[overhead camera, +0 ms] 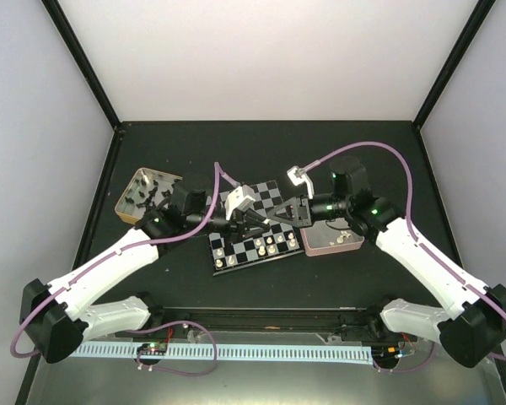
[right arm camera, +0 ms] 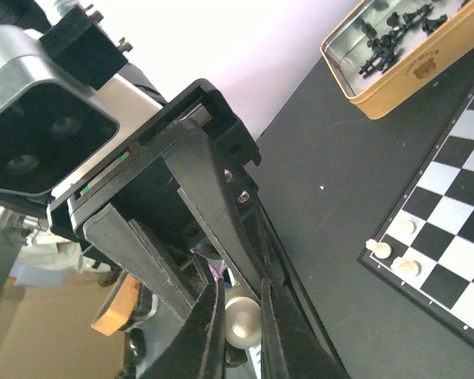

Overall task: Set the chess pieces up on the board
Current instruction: Place the chess piece on the chessboard.

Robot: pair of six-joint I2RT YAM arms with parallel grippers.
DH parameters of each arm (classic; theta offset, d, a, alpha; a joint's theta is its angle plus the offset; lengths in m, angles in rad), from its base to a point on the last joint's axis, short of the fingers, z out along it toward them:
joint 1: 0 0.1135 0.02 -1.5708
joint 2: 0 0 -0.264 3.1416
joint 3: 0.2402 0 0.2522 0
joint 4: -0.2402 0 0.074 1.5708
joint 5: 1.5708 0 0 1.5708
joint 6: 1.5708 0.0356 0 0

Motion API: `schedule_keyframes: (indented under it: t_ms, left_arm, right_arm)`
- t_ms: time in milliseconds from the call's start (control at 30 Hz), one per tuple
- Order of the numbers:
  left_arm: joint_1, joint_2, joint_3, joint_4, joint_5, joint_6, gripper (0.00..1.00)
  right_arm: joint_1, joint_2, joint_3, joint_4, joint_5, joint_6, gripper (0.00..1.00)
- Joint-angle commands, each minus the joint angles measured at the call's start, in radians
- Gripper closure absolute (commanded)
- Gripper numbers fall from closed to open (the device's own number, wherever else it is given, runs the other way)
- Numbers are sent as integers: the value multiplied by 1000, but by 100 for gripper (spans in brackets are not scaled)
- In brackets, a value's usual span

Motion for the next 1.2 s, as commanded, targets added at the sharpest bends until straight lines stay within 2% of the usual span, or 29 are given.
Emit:
schedule_keyframes:
  t_ms: [0,67,100,200,300,433,533,733,900,1067,1167]
  left_arm:
    - [0,-7,12,-1,24,28,98]
    - [-1,-6,15,-8,10,21,90]
    - [0,-5,16,-12,-3,14,83]
    - [0,-11,16,-23,-88,-12,51]
    - [2,-26,14,-35,-235,-38,37]
    - [1,-86,4,-38,-471,-83,28]
    - [2,-169,-26,-14,-660,-122,26]
    - [2,-401,-171,136,-986,-149,21]
    - [4,-491,-210,156,-1115,-150,19]
    - [6,-510,-216,146,-1153,-156,19]
    - [5,-511,-216,144,-1167,-157,18]
  right_arm:
    - [3,8,37,-13,-17,-20,96]
    - [2,5,39,-14,14,-24,99]
    - [3,4,42,-22,40,-31,99]
    - [6,6,66,-101,191,-62,99]
    - [19,14,100,-179,383,-100,99]
    - [45,22,99,-207,573,-112,99]
    - [89,26,85,-202,680,-127,99]
    - [243,81,55,-161,875,-154,99]
    - [395,193,61,-124,1018,-173,99]
    - [536,348,76,-98,1149,-221,99]
    - [573,420,91,-92,1168,-215,99]
